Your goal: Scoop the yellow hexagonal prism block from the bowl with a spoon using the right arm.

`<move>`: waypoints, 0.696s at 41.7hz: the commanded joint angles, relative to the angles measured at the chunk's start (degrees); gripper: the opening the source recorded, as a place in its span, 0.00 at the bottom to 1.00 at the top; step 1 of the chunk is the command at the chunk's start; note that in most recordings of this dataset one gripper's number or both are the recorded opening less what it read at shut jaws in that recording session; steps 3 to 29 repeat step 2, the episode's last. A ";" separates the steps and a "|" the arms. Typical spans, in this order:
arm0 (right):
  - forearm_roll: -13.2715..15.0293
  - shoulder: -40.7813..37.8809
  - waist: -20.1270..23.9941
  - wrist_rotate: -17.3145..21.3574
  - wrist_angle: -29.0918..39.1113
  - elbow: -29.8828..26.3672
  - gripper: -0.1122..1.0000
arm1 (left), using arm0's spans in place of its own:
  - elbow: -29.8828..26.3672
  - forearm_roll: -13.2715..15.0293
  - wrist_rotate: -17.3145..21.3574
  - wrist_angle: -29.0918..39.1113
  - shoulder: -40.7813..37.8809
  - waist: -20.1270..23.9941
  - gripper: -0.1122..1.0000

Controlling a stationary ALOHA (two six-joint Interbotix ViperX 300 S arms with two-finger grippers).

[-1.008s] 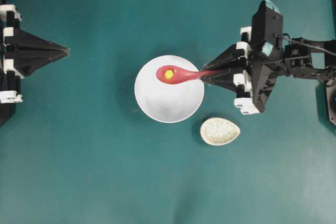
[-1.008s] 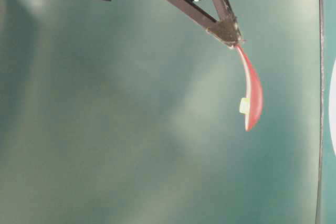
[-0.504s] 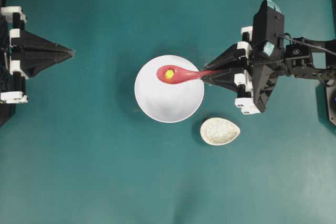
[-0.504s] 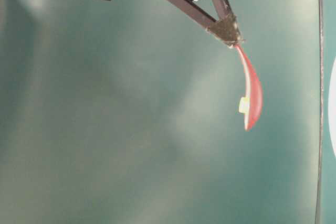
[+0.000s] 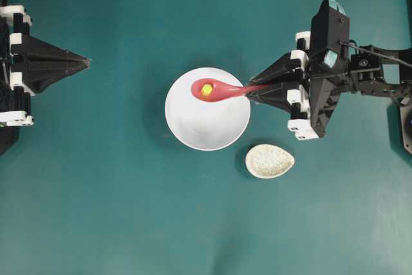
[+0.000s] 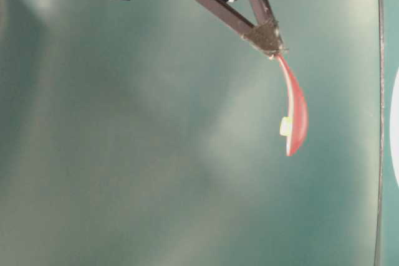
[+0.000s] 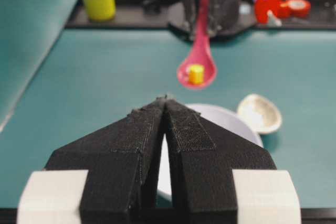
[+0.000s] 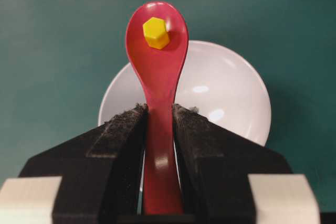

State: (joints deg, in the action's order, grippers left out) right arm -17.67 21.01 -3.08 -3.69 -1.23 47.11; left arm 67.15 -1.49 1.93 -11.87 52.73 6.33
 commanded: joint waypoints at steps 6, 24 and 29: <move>0.09 0.88 0.09 0.00 -0.35 -0.62 0.31 | -0.70 -0.09 0.09 -0.35 -0.26 0.18 0.10; 0.09 0.88 0.09 0.00 -0.35 -0.62 0.31 | -0.70 -0.09 0.09 -0.35 -0.26 0.18 0.10; 0.09 0.88 0.09 0.00 -0.35 -0.62 0.31 | -0.70 -0.09 0.09 -0.35 -0.26 0.18 0.10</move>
